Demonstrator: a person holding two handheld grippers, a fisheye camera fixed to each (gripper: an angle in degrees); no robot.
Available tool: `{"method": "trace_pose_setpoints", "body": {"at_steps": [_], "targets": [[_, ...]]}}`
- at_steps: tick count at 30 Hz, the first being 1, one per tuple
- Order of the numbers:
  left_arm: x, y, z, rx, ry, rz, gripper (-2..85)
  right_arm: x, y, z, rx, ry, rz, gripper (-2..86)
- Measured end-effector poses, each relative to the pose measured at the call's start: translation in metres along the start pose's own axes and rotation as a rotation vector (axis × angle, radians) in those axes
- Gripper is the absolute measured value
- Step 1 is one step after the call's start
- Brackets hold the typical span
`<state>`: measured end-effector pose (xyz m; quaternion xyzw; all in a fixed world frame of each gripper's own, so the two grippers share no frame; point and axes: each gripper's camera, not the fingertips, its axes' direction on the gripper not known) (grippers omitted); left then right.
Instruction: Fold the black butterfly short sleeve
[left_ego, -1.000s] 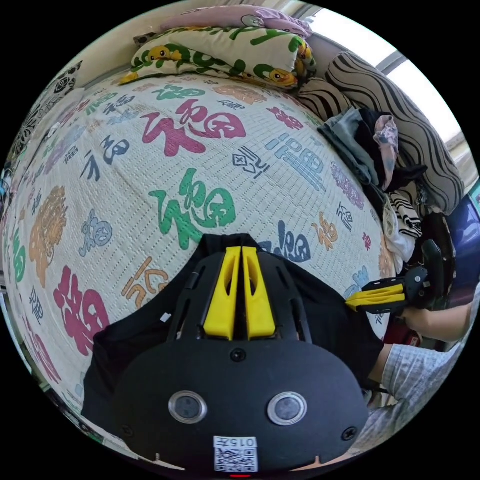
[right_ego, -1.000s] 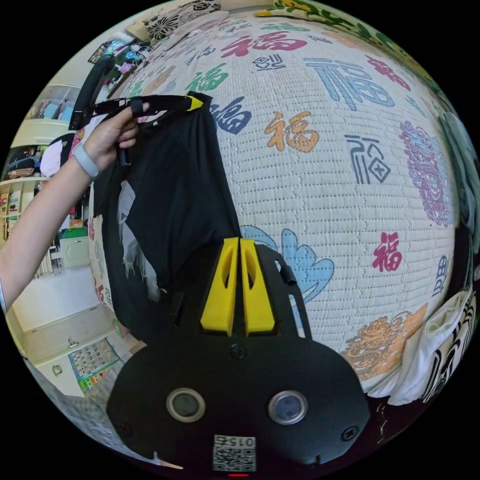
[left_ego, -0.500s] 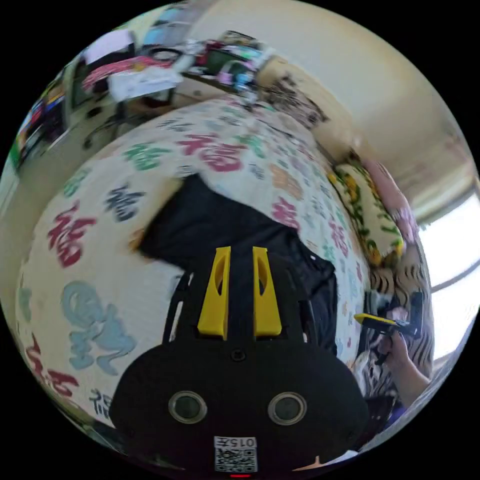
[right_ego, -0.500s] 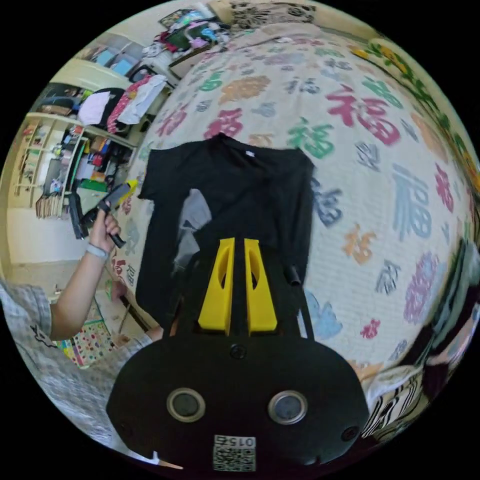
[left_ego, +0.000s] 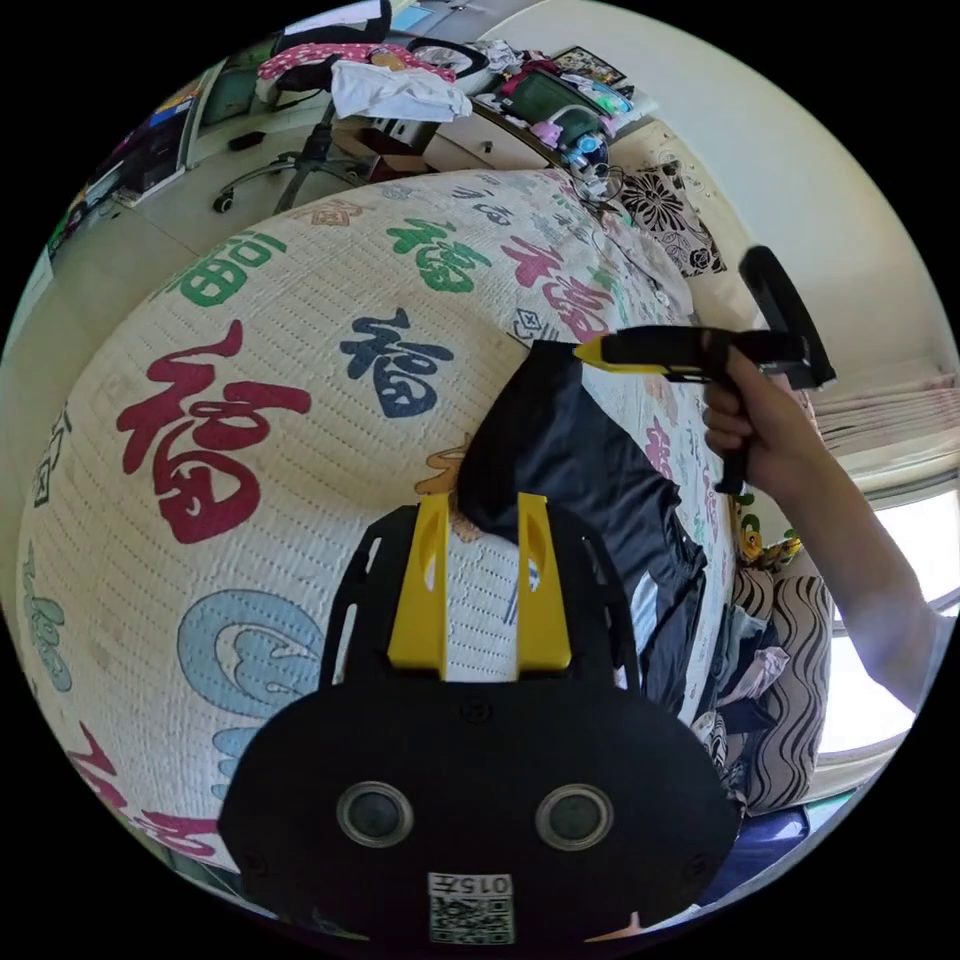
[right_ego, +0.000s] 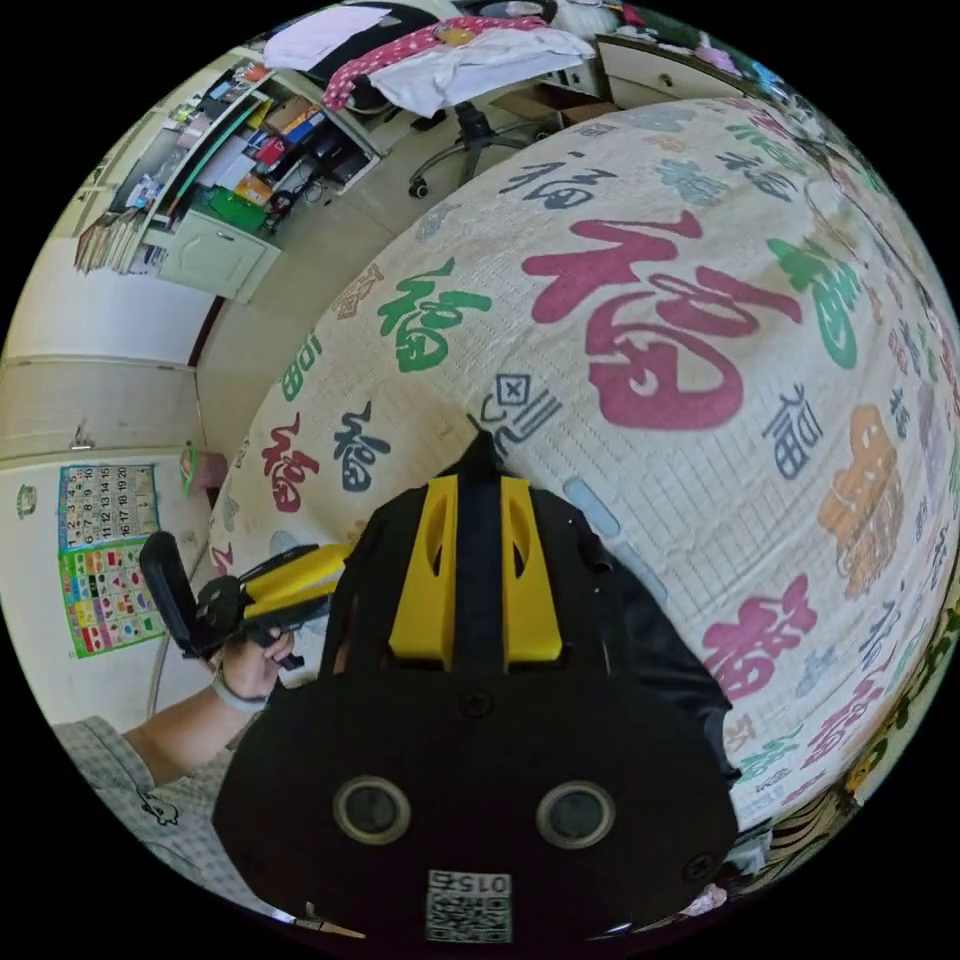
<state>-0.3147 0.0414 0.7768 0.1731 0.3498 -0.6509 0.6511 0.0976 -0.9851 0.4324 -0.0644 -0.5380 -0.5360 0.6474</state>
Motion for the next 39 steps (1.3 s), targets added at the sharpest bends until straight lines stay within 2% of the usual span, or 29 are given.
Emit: {"method": "trace_pose_setpoints", "body": {"at_steps": [6, 8, 10, 13, 18, 21, 25, 28, 33, 35, 39], "targets": [[-0.009, -0.002, -0.008, -0.020, 0.035, 0.011, 3.3, -0.008, -0.052, 0.052, -0.175, 0.170, -0.043, 1.4], [-0.010, 0.001, -0.015, -0.008, 0.082, 0.026, 0.9, -0.009, -0.054, 0.051, -0.179, 0.186, -0.086, -0.1], [-0.008, 0.005, -0.026, 0.025, 0.112, 0.033, 0.3, -0.005, -0.050, 0.040, -0.136, 0.157, -0.096, -0.6], [0.012, 0.017, -0.048, 0.084, 0.119, 0.095, -0.1, 0.013, -0.026, 0.001, 0.027, 0.004, -0.099, -0.9], [0.074, 0.051, -0.080, 0.162, 0.133, 0.291, -0.3, 0.069, 0.076, -0.076, 0.304, -0.205, -0.091, -0.9], [0.121, 0.081, -0.081, 0.155, 0.152, 0.423, -0.3, 0.102, 0.147, -0.097, 0.369, -0.238, -0.026, -0.9], [0.179, 0.134, -0.049, 0.045, 0.151, 0.589, 0.2, 0.133, 0.223, -0.098, 0.369, -0.215, 0.083, -0.6], [0.203, 0.169, -0.018, -0.047, 0.158, 0.619, 1.3, 0.156, 0.272, -0.082, 0.326, -0.213, 0.172, -0.3], [0.222, 0.218, 0.046, -0.272, 0.138, 0.684, 5.5, 0.188, 0.314, -0.031, 0.109, -0.184, 0.307, 2.5], [0.227, 0.236, 0.071, -0.414, 0.133, 0.707, 6.6, 0.196, 0.322, -0.025, 0.062, -0.196, 0.360, 4.4], [0.236, 0.239, 0.066, -0.419, 0.189, 0.742, 6.8, 0.198, 0.328, -0.060, 0.138, -0.166, 0.378, 5.2]]}}
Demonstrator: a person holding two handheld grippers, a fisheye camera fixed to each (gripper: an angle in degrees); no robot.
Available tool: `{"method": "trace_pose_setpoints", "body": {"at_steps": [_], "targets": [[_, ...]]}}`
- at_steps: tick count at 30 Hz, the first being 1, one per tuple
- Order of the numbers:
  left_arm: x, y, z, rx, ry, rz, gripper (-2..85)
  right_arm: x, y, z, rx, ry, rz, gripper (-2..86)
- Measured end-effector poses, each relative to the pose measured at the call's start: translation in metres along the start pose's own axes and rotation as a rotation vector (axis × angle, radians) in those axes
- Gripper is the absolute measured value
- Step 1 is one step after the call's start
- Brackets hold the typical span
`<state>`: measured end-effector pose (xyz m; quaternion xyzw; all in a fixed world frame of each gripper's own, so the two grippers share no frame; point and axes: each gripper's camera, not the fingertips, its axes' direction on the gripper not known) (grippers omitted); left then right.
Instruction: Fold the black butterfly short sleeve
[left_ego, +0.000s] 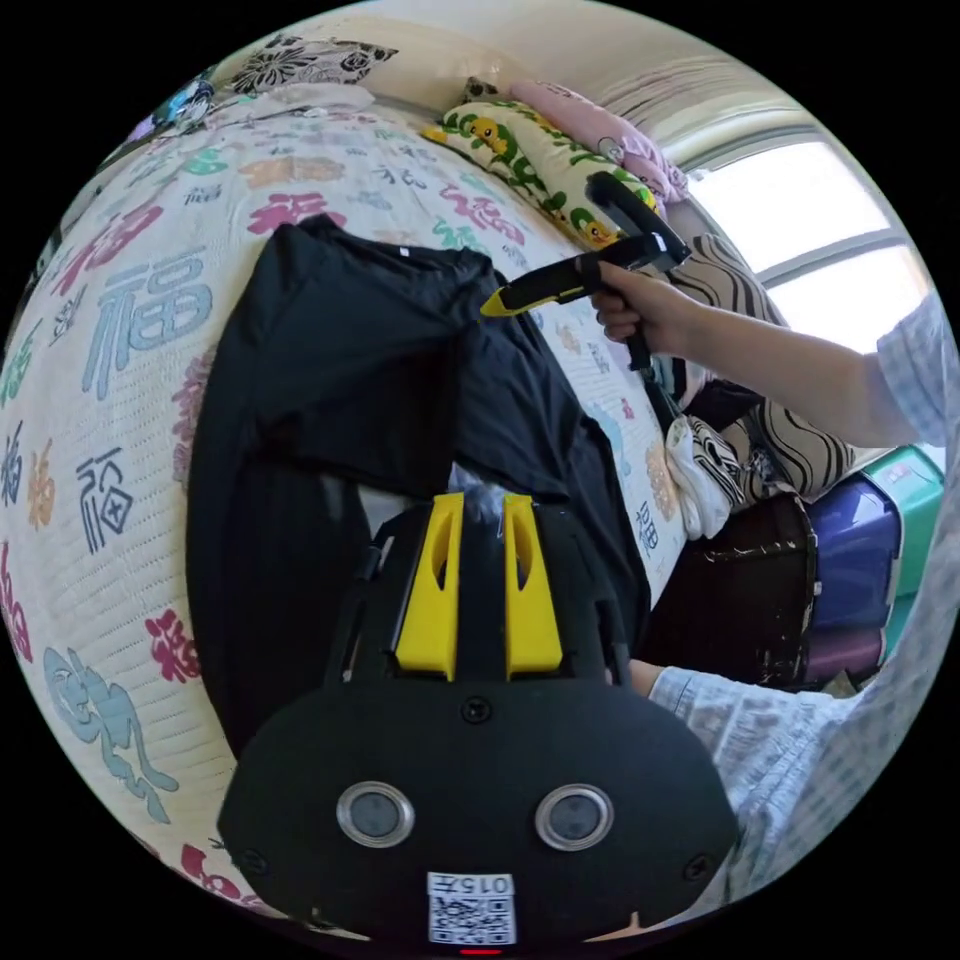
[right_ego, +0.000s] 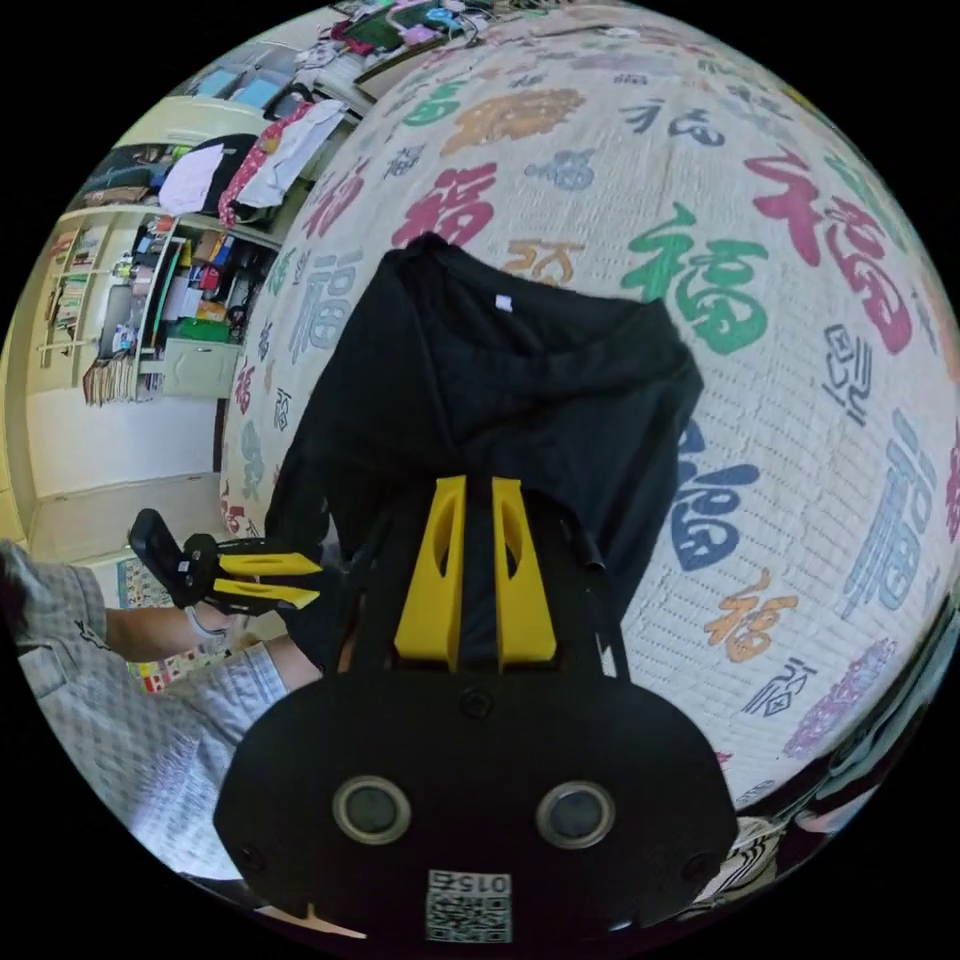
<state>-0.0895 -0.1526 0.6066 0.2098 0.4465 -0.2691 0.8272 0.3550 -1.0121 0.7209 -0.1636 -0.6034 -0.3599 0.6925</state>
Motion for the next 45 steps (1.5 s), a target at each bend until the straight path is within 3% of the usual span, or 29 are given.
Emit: {"method": "trace_pose_setpoints", "body": {"at_steps": [7, 14, 20, 26, 31, 36, 38, 41, 45], "targets": [[-0.019, -0.040, -0.014, 0.110, -0.058, -0.045, 6.3, -0.053, -0.034, -0.022, 0.002, 0.071, -0.213, 3.4], [-0.005, -0.053, 0.054, -0.038, 0.010, -0.015, 6.4, -0.075, -0.017, 0.009, -0.156, 0.012, -0.218, -0.3], [0.006, -0.040, 0.083, -0.135, 0.018, -0.041, 6.5, -0.067, 0.039, 0.004, -0.215, 0.113, -0.120, -0.1], [-0.023, -0.095, 0.030, 0.080, -0.114, 0.008, 8.9, -0.043, 0.035, -0.060, 0.031, 0.142, 0.003, 6.9], [-0.071, -0.176, 0.014, 0.140, -0.240, -0.011, 11.4, -0.015, 0.006, -0.093, 0.135, 0.213, 0.083, 9.7], [-0.099, -0.230, 0.036, 0.045, -0.199, -0.063, 11.1, -0.015, -0.008, -0.086, 0.051, 0.202, 0.137, 9.3], [-0.107, -0.240, 0.062, -0.116, -0.183, -0.080, 6.0, -0.024, -0.004, -0.088, 0.038, 0.235, 0.118, 5.9], [-0.104, -0.247, 0.064, -0.184, -0.187, -0.046, 1.7, -0.034, 0.004, -0.089, -0.022, 0.187, 0.105, 1.1], [-0.100, -0.256, 0.039, -0.127, -0.199, -0.093, 0.4, -0.043, 0.017, -0.120, 0.038, 0.213, 0.163, -0.6]]}}
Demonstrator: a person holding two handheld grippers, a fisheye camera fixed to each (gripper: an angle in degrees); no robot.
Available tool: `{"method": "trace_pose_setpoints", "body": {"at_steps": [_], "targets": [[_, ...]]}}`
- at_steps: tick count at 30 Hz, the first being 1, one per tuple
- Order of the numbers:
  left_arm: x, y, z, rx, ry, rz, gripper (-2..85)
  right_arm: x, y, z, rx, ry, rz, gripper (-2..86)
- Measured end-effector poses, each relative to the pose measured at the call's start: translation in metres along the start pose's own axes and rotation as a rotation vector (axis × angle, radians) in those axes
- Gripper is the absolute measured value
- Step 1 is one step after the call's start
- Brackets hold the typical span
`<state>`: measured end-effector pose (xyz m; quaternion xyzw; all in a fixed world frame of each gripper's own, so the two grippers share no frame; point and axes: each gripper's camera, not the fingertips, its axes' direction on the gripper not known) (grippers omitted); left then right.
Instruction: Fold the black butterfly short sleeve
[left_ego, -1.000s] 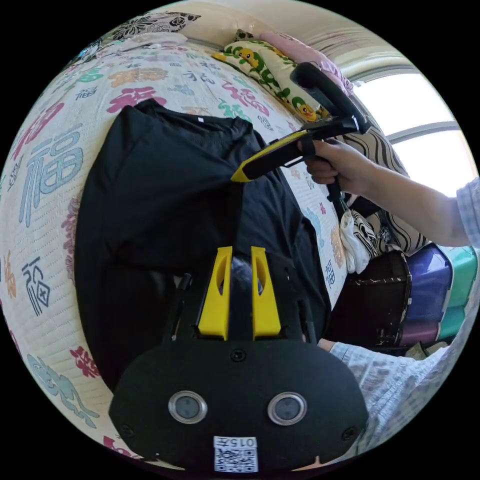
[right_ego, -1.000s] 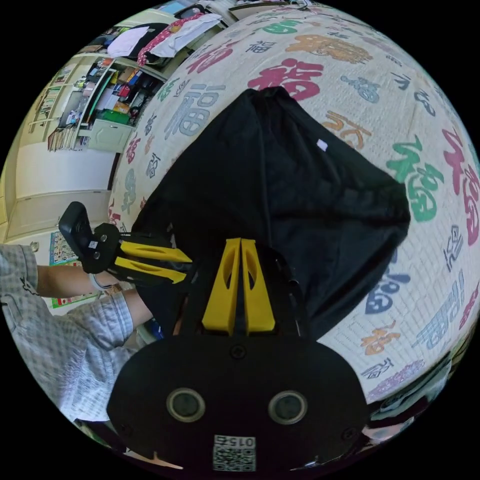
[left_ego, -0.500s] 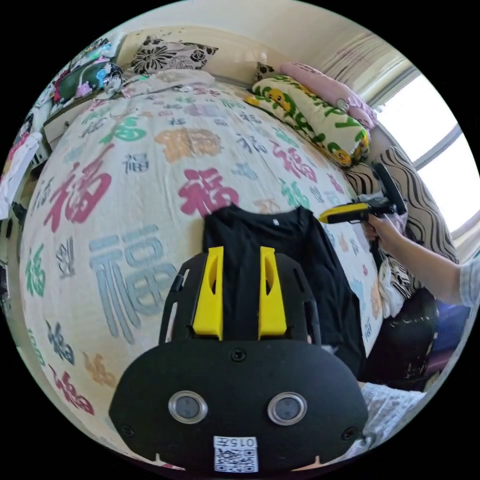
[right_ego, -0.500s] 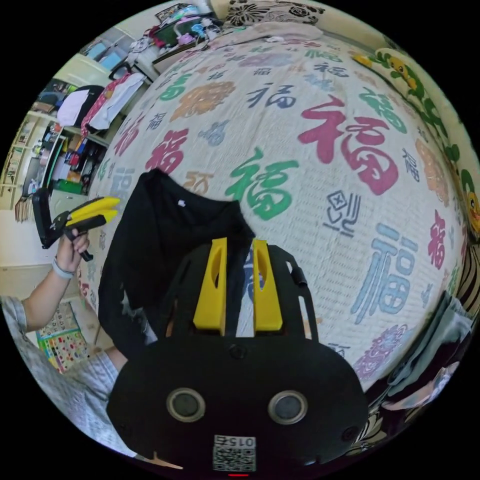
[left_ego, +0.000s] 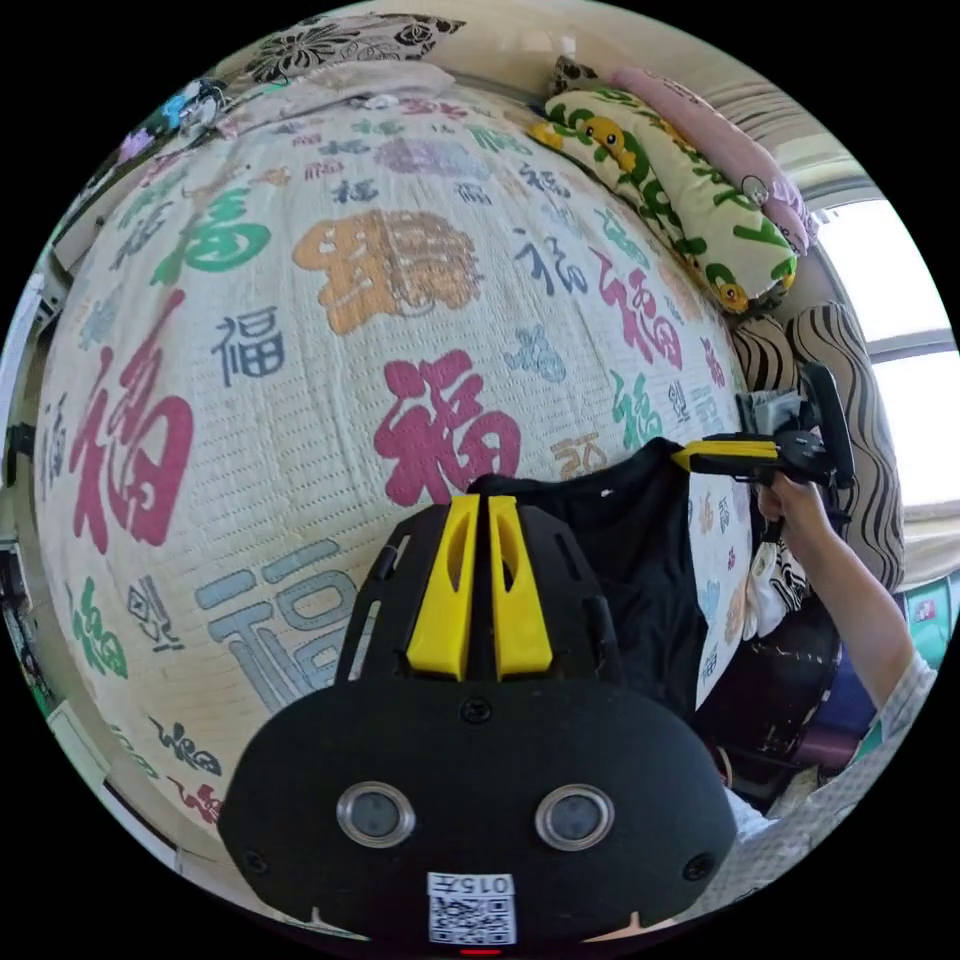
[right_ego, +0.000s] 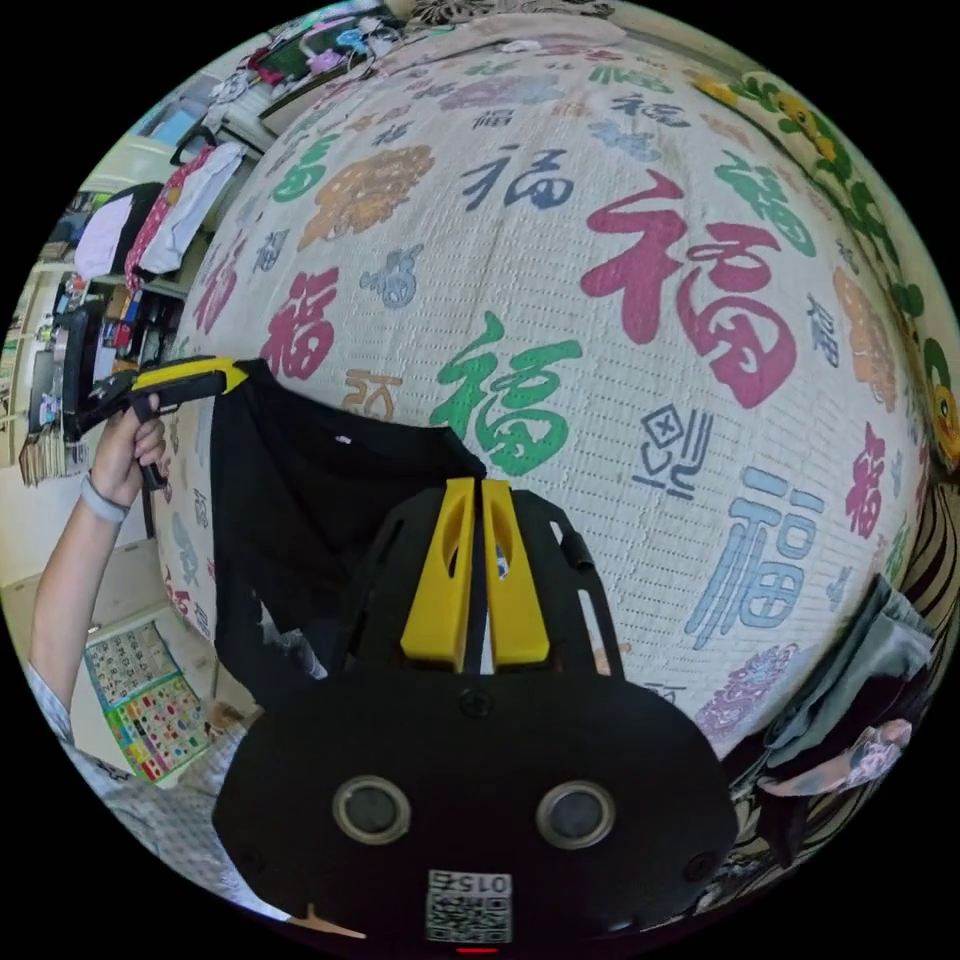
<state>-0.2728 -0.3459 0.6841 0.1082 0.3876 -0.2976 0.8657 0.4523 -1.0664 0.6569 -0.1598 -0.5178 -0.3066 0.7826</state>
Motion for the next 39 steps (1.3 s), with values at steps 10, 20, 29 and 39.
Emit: {"method": "trace_pose_setpoints", "body": {"at_steps": [10, 20, 29, 39], "targets": [[0.042, 0.032, -0.096, 0.322, -0.032, 0.135, 0.3, -0.012, 0.061, -0.109, 0.257, 0.021, 0.049, -0.8], [0.084, 0.272, -0.092, 0.243, 0.049, 0.408, 0.4, -0.063, 0.323, -0.089, 0.226, -0.218, -0.205, -0.7], [0.083, 0.417, -0.042, -0.048, 0.161, 0.207, 0.4, -0.108, 0.483, -0.006, -0.035, -0.372, -0.172, -0.4], [0.080, 0.438, -0.008, -0.205, 0.082, 0.168, 4.3, -0.098, 0.514, 0.058, -0.213, -0.313, -0.140, 1.0]]}}
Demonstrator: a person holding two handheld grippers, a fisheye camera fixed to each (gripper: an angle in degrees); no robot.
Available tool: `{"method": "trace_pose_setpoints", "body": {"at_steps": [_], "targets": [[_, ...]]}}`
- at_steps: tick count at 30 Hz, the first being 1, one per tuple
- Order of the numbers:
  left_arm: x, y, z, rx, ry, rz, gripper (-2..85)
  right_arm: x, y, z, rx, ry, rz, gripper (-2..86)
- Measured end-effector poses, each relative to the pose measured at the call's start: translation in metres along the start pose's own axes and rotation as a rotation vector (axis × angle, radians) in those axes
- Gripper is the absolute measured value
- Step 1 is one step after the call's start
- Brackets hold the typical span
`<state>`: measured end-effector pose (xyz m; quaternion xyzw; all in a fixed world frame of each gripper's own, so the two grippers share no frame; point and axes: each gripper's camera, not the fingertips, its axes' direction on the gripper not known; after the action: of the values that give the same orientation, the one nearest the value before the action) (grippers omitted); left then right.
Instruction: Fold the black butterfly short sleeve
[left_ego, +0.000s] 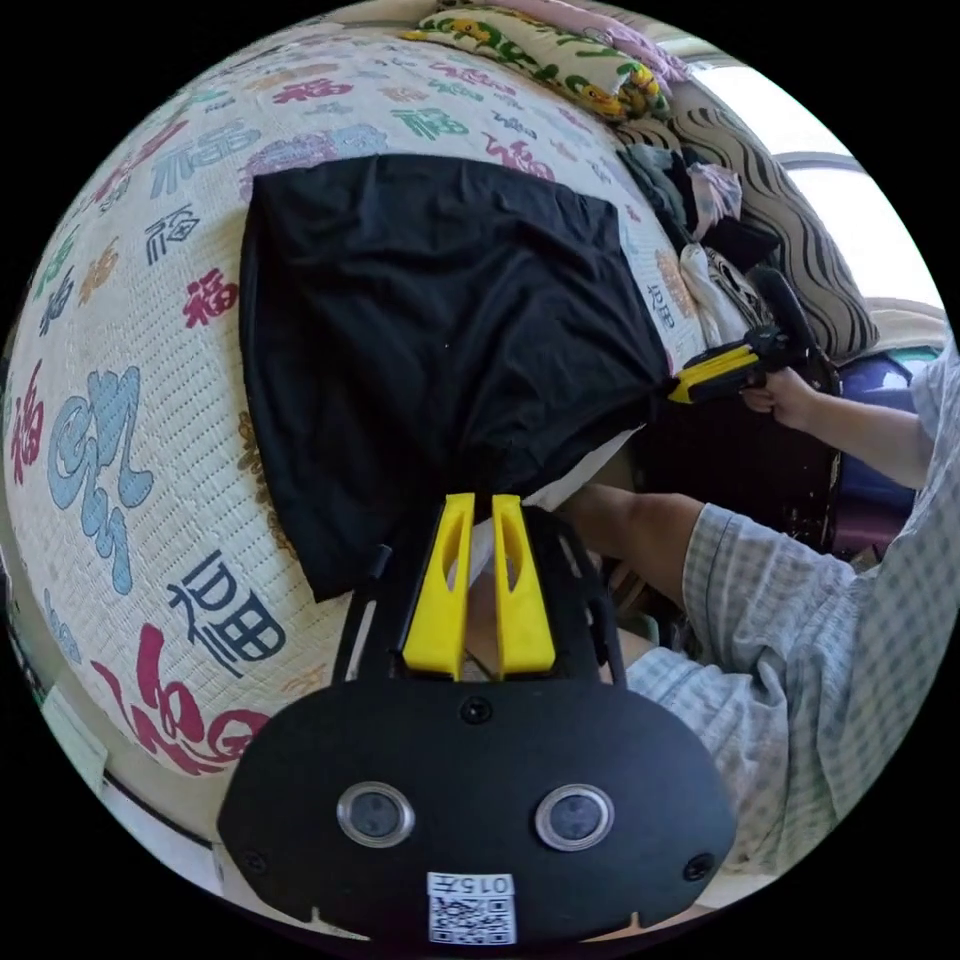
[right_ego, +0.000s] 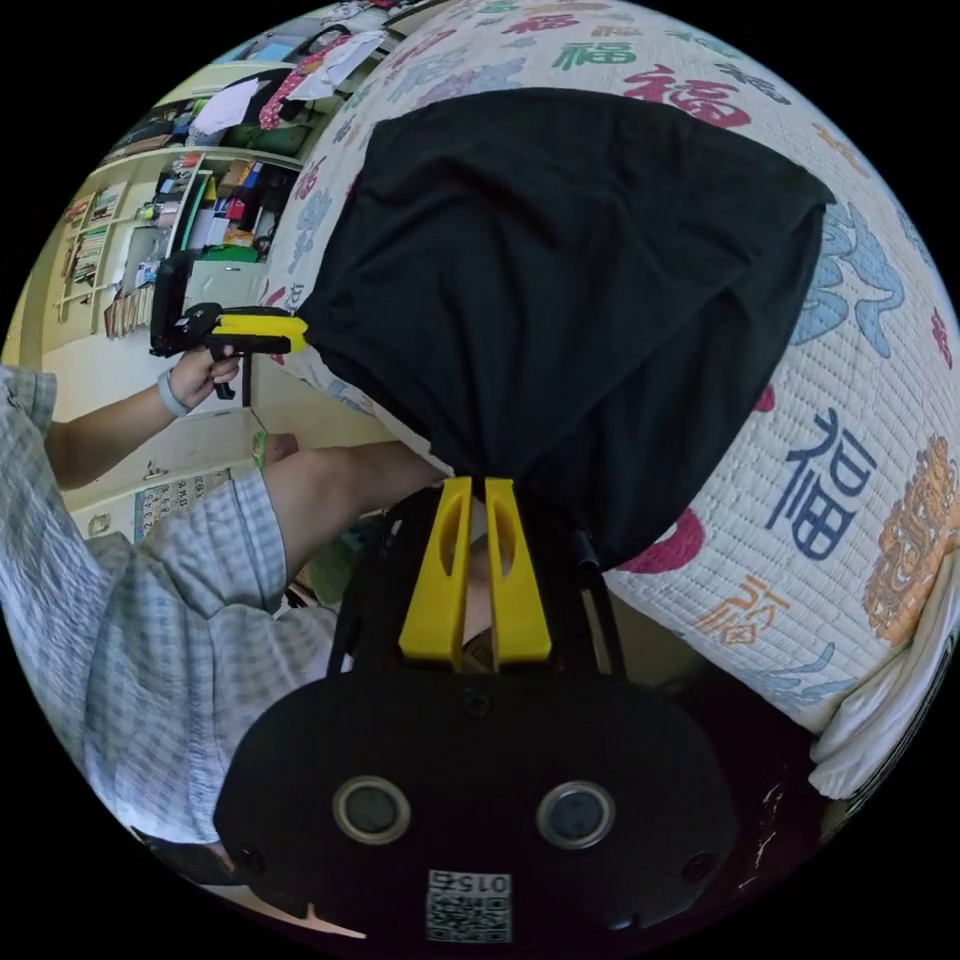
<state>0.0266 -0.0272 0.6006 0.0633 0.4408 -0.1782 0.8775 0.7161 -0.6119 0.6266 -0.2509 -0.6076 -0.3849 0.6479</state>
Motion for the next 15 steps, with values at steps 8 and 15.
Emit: {"method": "trace_pose_setpoints", "body": {"at_steps": [8, 15], "targets": [[-0.001, -0.004, -0.031, -0.030, -0.013, 0.017, 6.1, 0.009, 0.007, -0.021, -0.007, 0.051, 0.009, -0.2], [-0.001, -0.040, -0.014, -0.037, 0.088, 0.054, 5.7, 0.024, -0.034, 0.016, -0.012, -0.025, 0.041, -0.8]]}}
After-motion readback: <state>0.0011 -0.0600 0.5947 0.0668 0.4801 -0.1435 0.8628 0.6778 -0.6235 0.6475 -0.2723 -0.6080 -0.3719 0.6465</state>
